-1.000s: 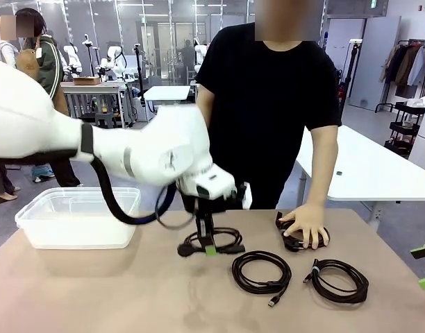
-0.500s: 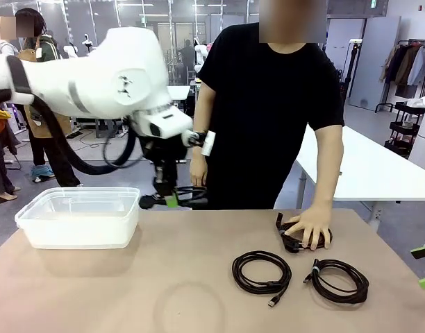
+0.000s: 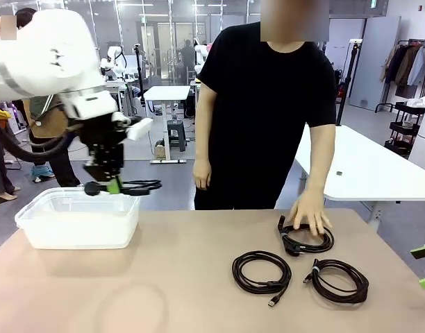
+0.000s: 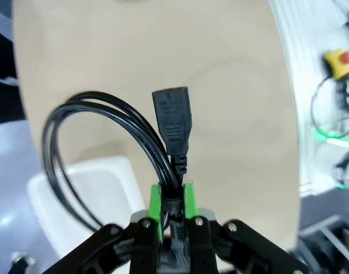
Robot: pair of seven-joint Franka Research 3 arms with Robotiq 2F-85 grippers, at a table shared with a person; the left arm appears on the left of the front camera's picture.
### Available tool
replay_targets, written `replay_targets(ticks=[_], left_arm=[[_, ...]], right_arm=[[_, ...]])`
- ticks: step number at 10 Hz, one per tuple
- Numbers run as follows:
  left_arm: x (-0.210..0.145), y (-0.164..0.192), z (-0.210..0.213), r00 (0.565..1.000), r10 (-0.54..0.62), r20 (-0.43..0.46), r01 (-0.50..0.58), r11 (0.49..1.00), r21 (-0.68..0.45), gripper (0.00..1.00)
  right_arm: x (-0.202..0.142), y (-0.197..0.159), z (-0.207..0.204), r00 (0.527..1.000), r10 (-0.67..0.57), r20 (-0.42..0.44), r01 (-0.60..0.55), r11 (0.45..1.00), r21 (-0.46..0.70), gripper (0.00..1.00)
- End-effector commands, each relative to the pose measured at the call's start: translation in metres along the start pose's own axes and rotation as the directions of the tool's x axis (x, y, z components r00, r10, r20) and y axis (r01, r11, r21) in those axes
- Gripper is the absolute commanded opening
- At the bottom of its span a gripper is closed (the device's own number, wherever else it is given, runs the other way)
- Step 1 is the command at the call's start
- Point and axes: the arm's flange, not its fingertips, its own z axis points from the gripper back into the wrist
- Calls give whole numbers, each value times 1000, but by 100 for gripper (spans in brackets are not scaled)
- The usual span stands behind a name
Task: Organize and store the cables.
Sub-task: Place the Power Cable into the Organizing box.
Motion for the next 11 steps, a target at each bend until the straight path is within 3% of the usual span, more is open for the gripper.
replay_targets(ticks=[1,5,9,10,11], left_arm=[[-26,-14,-1,999,-8,-36,8,1000,19,0],[-57,-26,3,1000,24,-20,-23,999,42,0],[-51,-15,0,999,27,-35,-27,1000,2,0],[-52,-17,-2,999,30,-33,-30,1000,-4,18],[-56,-16,-3,988,-37,-147,47,997,63,18]], right_arm=[[5,0,2,1000,-23,9,23,1000,-2,100],[5,0,2,1000,-23,9,23,1000,-2,100],[5,0,2,1000,-23,9,23,1000,-2,100],[5,0,2,1000,-23,9,23,1000,-2,100],[5,0,2,1000,-23,9,23,1000,-2,100]])
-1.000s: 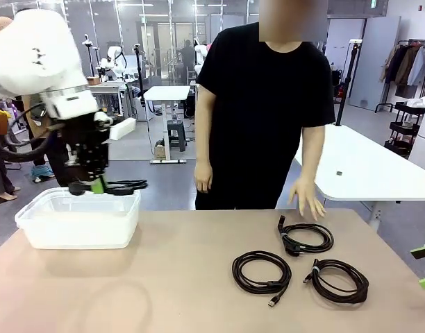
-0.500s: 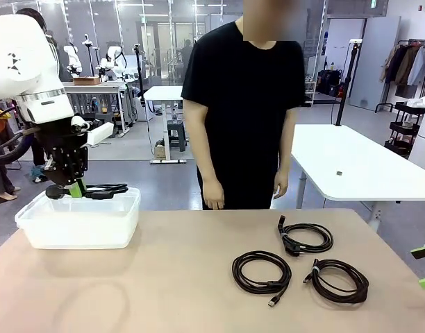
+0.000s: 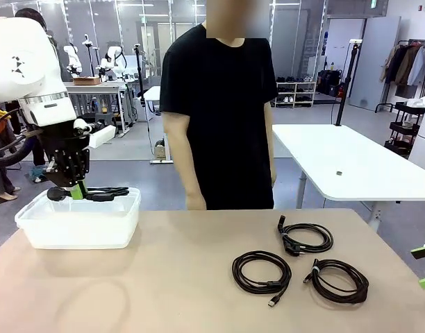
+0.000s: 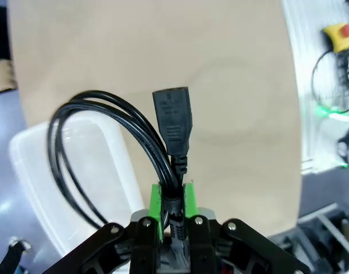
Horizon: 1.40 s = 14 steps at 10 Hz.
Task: Organize and store the cables.
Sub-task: Place the Power Cable into the Organizing box.
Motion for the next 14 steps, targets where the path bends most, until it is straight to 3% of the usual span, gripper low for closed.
replay_targets(ticks=[1,2,3,4,7,8,12,14], left_arm=[[-16,9,-3,995,-57,-86,62,996,61,18],[-33,22,-8,992,-21,-125,29,998,60,18],[-49,33,-13,994,-38,-101,37,999,-9,18],[-63,46,-19,996,-88,-20,87,995,-44,18],[-97,82,-43,999,-18,-27,16,997,-69,18],[-109,99,-52,1000,-4,8,5,996,-93,18],[-137,143,-84,994,76,73,-64,986,-154,18],[-144,154,-95,994,98,47,-89,980,-177,18]], right_arm=[[5,0,2,1000,-23,9,23,1000,-2,100],[5,0,2,1000,-23,9,23,1000,-2,100],[5,0,2,1000,-23,9,23,1000,-2,100],[5,0,2,1000,-23,9,23,1000,-2,100],[5,0,2,1000,-23,9,23,1000,-2,100],[5,0,2,1000,-23,9,23,1000,-2,100],[5,0,2,1000,-23,9,23,1000,-2,100],[5,0,2,1000,-23,9,23,1000,-2,100]])
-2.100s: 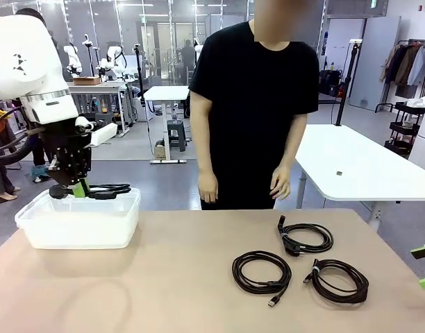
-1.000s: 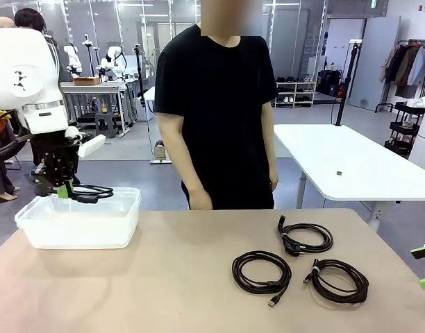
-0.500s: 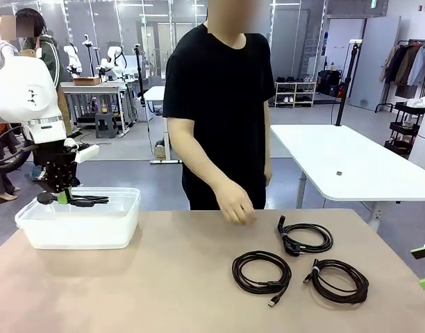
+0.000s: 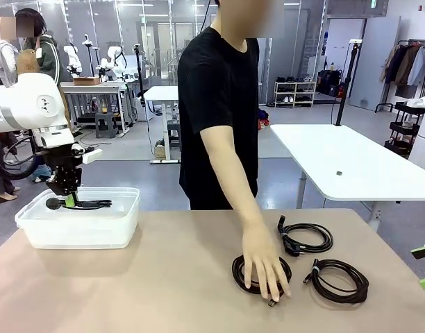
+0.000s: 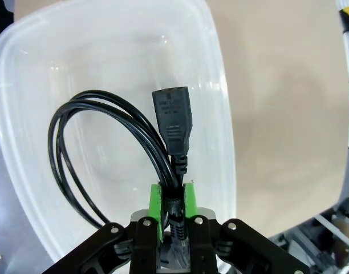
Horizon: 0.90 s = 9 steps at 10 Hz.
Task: Organize and store the cables.
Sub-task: Place the Power Cable into the Organizing box.
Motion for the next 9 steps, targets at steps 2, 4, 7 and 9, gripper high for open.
replay_targets(ticks=[2,4,7,9], left_arm=[[-2,18,6,1000,27,13,-26,999,-31,52],[-2,14,9,1000,17,7,-17,999,-32,88],[-4,8,7,999,36,-2,-36,999,-38,100],[-1,3,6,999,52,-5,-52,998,-31,100]], right_arm=[[5,0,1,1000,-22,9,22,1000,-1,100],[5,0,1,1000,-22,9,22,1000,-1,100],[5,0,1,1000,-22,9,22,1000,-1,100],[5,0,1,1000,-22,9,22,1000,-1,100]])
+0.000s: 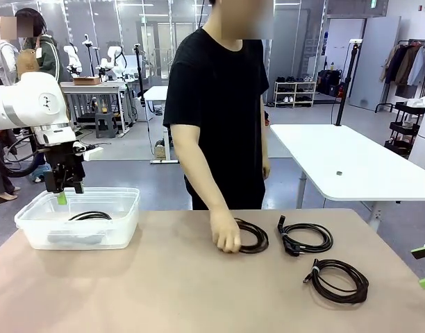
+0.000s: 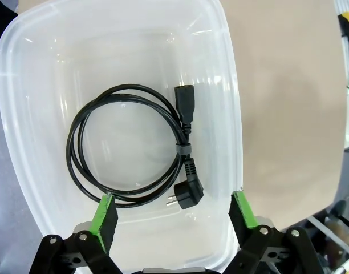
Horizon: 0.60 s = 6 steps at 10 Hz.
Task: Organize and store the cables.
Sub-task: Place the Power Cable into the Organizing box.
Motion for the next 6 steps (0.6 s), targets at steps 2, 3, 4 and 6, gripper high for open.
replay_targets(ticks=[2,3,4,6], left_arm=[[7,-20,-1,998,57,-33,-55,997,62,100],[1,-1,1,1000,15,-4,-15,1000,3,100],[1,-1,1,1000,15,-4,-15,1000,3,100],[1,-1,1,1000,15,-4,-15,1000,3,100]], right_arm=[[5,0,1,1000,-22,9,22,1000,-1,100],[5,0,1,1000,-22,9,22,1000,-1,100],[5,0,1,1000,-22,9,22,1000,-1,100],[5,0,1,1000,-22,9,22,1000,-1,100]])
